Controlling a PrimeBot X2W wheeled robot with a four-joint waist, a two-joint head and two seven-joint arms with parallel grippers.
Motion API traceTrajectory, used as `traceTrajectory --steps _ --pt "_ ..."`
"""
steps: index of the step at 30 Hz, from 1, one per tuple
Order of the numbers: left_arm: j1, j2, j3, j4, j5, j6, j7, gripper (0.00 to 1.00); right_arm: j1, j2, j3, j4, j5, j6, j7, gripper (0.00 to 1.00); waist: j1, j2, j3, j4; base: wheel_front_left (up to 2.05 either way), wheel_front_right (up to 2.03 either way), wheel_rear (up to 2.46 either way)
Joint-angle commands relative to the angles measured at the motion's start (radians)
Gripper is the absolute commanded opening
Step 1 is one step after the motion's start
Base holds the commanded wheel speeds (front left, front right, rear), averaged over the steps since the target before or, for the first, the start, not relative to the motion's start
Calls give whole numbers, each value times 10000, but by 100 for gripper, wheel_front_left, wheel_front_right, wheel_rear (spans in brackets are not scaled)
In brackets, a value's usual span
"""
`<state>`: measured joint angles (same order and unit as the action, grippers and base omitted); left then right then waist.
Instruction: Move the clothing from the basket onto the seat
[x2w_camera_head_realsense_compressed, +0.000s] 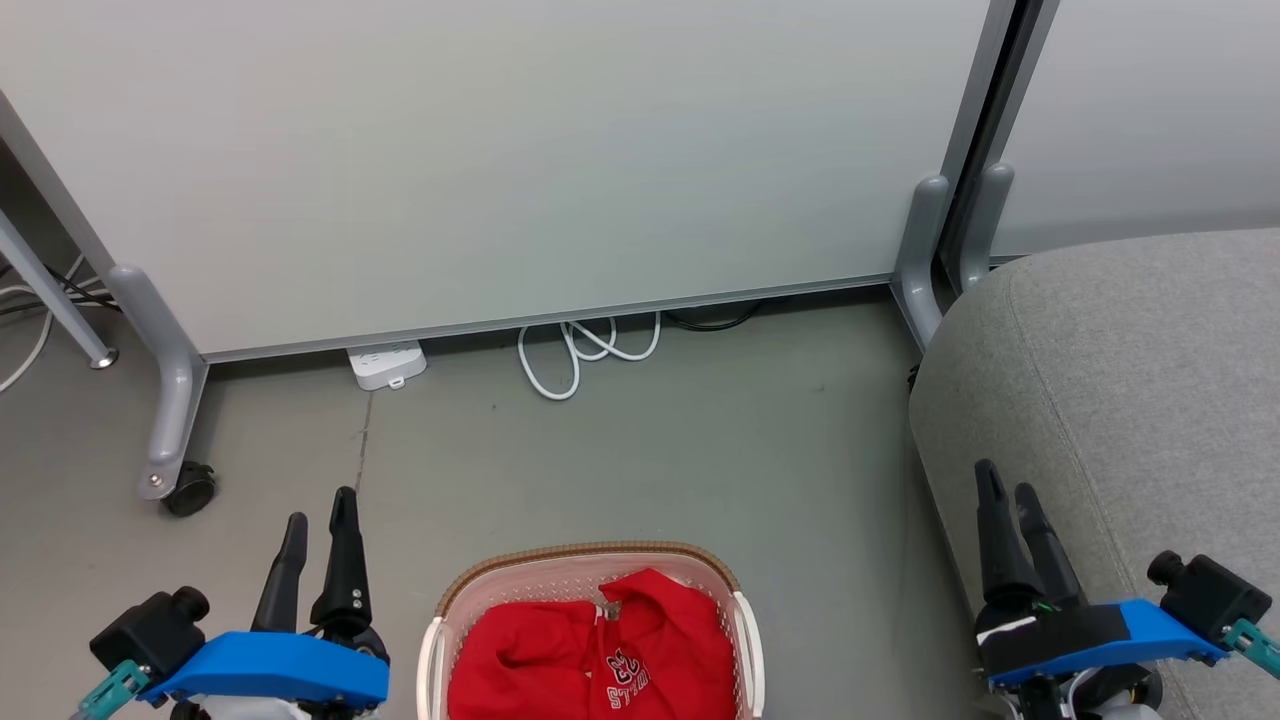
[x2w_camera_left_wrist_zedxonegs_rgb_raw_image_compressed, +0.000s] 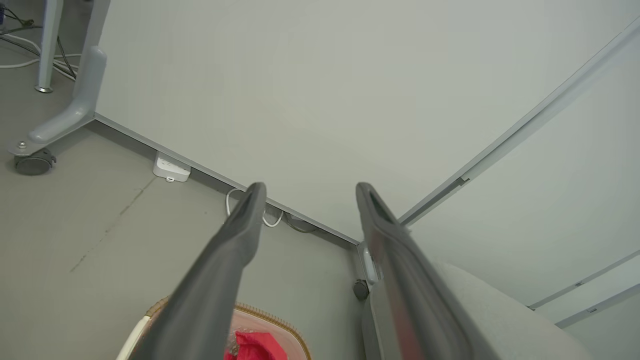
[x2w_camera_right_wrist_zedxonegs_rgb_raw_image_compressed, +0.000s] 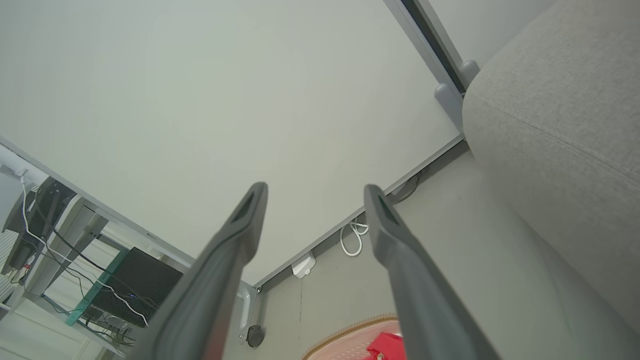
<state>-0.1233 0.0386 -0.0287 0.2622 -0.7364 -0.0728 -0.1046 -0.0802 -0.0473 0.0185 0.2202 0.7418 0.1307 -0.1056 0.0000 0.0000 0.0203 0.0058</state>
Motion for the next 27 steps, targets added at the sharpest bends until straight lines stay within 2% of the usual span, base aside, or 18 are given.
traceTrajectory --steps 1,27 --pt "-271 95 -37 -54 361 27 -105 100 -131 -37 50 -73 -378 0 -104 100 0 0 4 1 0 0 0" --pt "-238 114 -412 147 3056 148 -774 100 -10 -41 269 152 -3076 0 -765 100 0 0 -25 59 0 0 0"
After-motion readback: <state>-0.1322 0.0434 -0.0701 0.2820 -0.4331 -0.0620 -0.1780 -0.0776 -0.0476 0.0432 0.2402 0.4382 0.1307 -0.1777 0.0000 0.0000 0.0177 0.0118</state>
